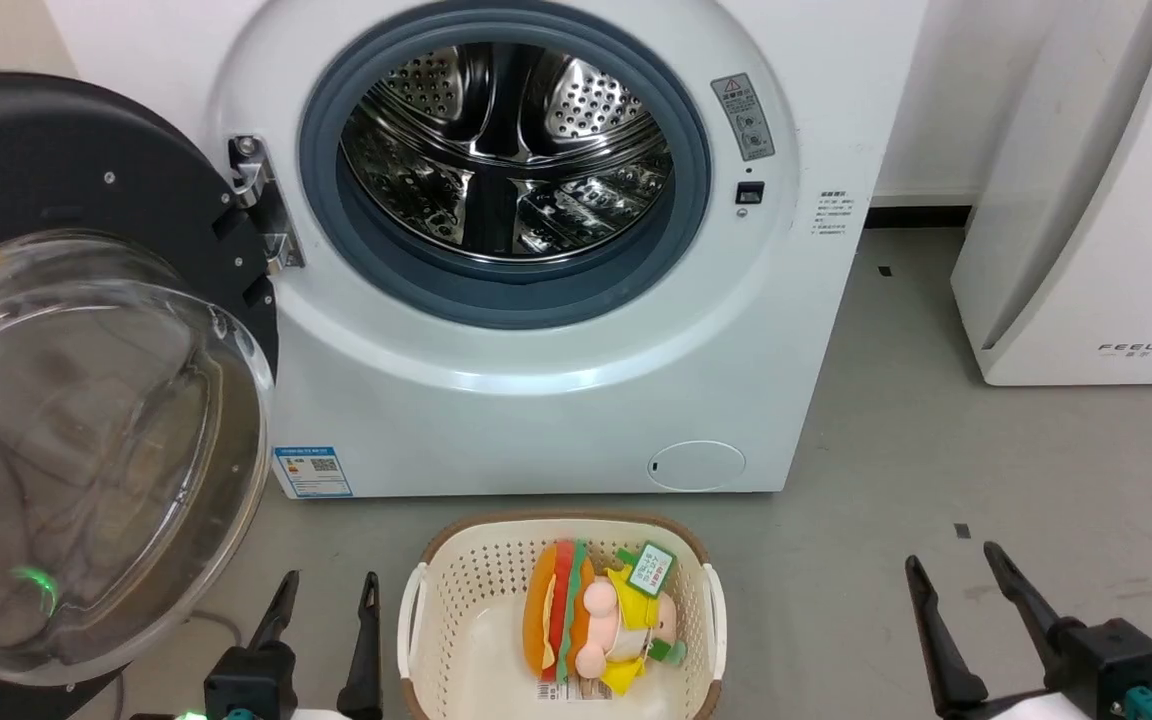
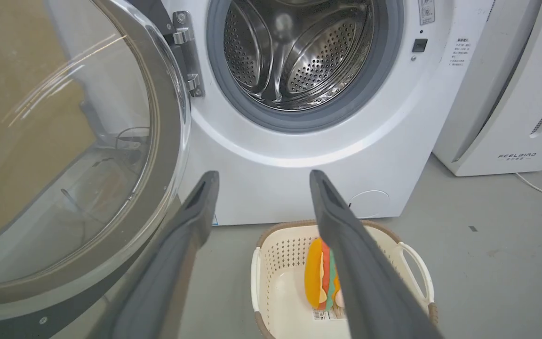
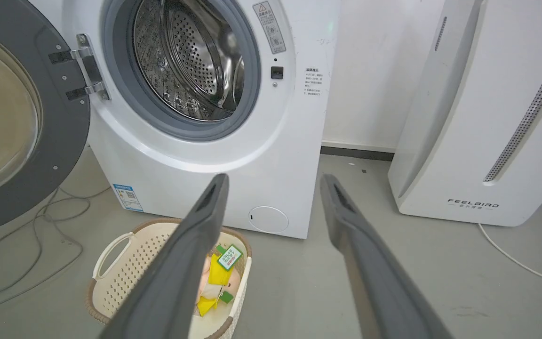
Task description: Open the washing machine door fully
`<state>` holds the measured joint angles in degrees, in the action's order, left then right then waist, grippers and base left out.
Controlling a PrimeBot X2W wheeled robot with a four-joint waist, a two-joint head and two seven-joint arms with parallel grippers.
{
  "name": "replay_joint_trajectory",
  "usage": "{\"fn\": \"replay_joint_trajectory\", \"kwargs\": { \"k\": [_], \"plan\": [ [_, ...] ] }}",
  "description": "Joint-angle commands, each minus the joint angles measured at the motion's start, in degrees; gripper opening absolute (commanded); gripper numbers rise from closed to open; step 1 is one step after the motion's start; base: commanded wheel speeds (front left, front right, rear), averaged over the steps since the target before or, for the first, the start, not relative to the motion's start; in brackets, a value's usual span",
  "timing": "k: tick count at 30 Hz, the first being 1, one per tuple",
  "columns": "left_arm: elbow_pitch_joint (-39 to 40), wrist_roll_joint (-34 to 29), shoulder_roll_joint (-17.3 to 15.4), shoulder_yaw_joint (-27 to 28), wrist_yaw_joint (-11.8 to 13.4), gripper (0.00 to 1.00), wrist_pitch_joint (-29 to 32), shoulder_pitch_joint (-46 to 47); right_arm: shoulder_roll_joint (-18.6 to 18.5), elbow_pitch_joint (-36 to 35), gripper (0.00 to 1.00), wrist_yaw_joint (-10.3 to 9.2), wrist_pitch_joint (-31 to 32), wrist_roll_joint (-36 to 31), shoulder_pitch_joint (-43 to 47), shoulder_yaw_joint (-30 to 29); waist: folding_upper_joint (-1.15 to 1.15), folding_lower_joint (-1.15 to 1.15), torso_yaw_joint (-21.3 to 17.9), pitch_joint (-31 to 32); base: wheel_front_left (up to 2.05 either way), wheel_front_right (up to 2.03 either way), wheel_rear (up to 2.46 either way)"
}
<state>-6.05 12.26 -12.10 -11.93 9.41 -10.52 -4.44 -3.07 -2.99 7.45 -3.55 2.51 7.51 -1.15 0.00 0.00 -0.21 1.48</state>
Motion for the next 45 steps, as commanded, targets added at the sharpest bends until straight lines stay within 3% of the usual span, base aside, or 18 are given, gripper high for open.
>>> {"fn": "replay_joint_trajectory", "kwargs": {
  "k": [1, 16, 17, 45],
  "plan": [
    [-0.09, -0.26, -0.34, -0.01, 0.05, 1.0, 0.14, 0.74, 0.19, -0.21, 1.0, 0.03, 0.02, 0.56, 0.82, 0.11, 0.0, 0.0, -0.11, -0.01, 0.0, 0.0, 0.0],
    [-0.45, 1.1, -0.59, -0.64, -0.43, 1.0, 0.64, 0.94, 0.19, 0.72, 1.0, 0.03, -0.36, 1.74, 0.63, 0.33, 0.0, 0.0, -0.74, -0.09, 0.0, 0.0, 0.0],
    [-0.27, 1.02, -0.33, -0.53, -0.37, 0.0, 0.69, 0.03, -0.01, 0.66, 0.0, 0.0, -0.06, 1.59, 0.22, 0.26, 0.0, 0.0, -0.75, -0.09, 0.0, 0.0, 0.0],
    [1.06, -1.79, 1.77, 2.15, -2.28, 0.0, 2.77, 0.94, 0.03, 1.14, 0.0, 0.01, 0.7, 0.72, -1.43, 0.45, 0.0, 0.0, -0.55, -0.39, 0.0, 0.0, 0.0]
  ]
}}
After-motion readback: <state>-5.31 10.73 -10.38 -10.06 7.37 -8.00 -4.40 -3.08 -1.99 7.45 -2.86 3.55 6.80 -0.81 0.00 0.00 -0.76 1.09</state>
